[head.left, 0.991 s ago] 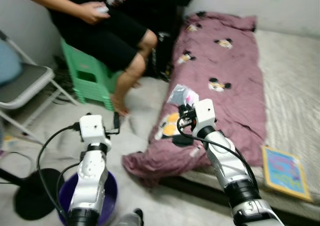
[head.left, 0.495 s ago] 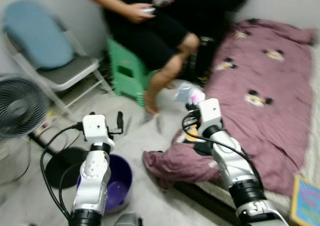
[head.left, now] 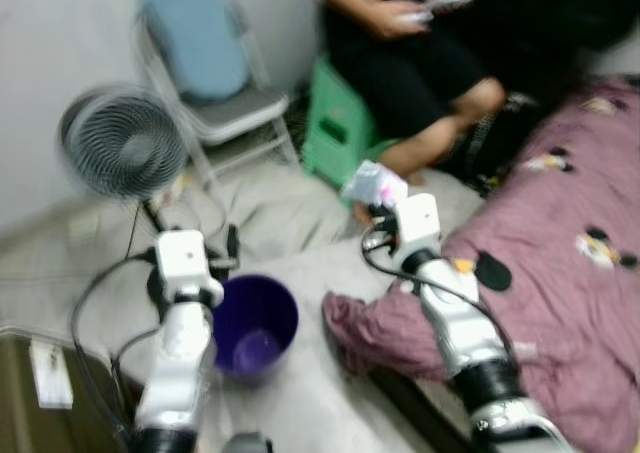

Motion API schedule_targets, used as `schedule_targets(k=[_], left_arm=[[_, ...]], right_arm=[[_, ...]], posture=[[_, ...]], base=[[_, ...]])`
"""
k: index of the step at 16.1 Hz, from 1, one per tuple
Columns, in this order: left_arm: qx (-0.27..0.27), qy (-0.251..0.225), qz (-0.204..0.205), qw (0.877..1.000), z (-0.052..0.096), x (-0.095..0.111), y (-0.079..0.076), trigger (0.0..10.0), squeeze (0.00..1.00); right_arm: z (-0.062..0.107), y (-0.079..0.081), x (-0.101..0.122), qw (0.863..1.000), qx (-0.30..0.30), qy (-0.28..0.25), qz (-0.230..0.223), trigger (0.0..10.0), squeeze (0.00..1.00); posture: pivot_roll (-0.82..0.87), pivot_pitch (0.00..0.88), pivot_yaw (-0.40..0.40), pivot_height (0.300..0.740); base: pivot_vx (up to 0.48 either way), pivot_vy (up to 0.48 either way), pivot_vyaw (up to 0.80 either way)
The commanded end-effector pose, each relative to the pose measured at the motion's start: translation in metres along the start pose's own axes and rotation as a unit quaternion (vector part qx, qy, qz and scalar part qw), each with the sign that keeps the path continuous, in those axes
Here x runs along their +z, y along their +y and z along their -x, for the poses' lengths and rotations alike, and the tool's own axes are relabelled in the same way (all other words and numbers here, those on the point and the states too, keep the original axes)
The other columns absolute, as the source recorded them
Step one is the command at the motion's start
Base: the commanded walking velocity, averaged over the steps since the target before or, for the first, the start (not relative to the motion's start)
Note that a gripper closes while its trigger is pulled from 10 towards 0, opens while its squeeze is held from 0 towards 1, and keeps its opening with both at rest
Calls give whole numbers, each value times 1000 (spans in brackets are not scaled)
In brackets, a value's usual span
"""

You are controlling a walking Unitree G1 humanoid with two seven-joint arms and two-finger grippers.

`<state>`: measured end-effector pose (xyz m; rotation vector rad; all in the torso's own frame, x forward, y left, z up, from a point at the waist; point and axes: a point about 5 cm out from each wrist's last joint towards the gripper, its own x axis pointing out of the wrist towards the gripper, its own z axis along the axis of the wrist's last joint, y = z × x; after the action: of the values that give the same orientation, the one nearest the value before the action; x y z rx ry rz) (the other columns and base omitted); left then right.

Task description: Clean up the room

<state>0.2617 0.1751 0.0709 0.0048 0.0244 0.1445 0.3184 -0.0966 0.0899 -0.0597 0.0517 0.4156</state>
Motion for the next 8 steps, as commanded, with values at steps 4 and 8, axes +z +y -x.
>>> schedule_targets(k=[4,8], left_arm=[[26,-2,-3,1000,10,2,9,10000,0],[30,2,-3,1000,13,3,12,10000,0]], right_arm=[[-5,3,3,1000,18,1,-1,10000,0],[-7,7,2,1000,25,1,-1,10000,0]], posture=[[80,0,-49,740],[80,0,-46,740]], base=[[0,0,0],[0,0,0]])
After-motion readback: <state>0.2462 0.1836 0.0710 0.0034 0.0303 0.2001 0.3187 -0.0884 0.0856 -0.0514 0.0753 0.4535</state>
